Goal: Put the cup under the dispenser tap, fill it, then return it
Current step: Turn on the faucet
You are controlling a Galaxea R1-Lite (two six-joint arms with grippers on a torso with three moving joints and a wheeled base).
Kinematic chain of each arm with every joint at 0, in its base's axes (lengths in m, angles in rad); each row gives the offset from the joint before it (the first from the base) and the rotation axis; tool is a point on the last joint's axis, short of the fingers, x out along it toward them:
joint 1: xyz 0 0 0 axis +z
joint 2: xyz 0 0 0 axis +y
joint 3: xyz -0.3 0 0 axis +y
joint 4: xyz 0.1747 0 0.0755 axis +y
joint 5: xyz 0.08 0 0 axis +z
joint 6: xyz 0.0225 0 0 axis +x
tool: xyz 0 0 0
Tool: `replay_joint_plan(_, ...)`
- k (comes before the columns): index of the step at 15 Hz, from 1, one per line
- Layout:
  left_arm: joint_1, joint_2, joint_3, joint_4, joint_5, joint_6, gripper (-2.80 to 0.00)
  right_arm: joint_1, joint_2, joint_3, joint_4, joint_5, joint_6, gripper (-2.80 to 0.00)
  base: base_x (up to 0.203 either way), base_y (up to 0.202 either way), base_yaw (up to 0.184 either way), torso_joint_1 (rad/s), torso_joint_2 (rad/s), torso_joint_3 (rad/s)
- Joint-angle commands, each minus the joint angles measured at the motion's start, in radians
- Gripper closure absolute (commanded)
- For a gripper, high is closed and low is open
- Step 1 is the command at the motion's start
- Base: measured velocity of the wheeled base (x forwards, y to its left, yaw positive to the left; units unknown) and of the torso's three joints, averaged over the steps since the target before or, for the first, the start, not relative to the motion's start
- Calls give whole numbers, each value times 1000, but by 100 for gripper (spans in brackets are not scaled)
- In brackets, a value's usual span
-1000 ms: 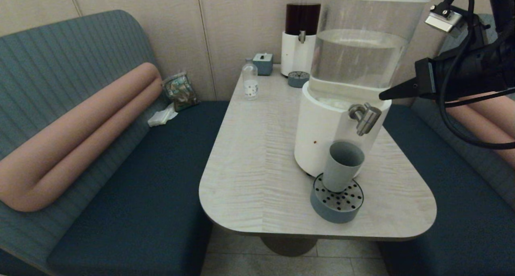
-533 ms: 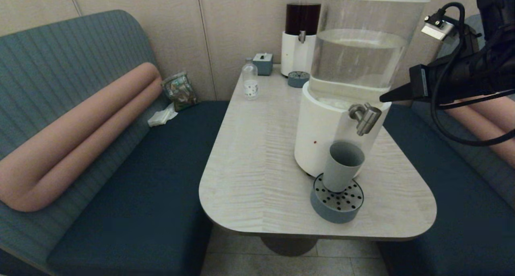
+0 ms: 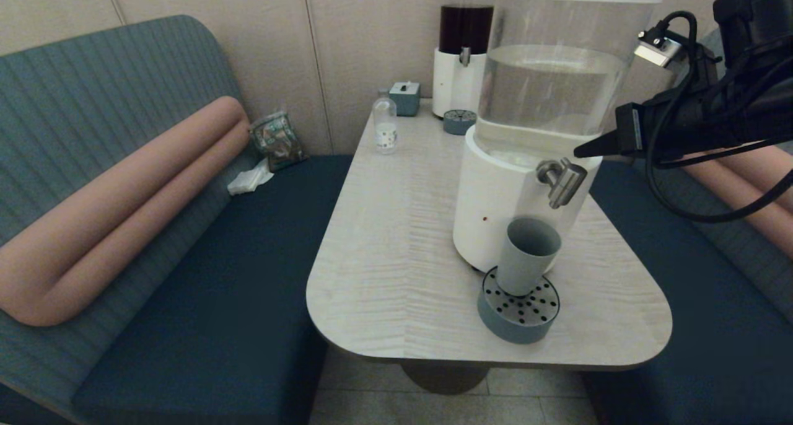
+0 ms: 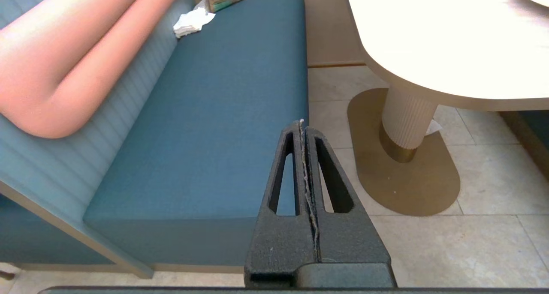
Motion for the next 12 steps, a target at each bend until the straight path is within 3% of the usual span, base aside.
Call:
replay_joint_plan(1,0,0,0,0,1,1,0,4,10,0,1,2,1,0,0,0,0,0,0,0)
replay_joint_plan(12,0,0,0,0,0,1,0,23,32,-3,-17,9,-3,0,0,0,0,0,0,0)
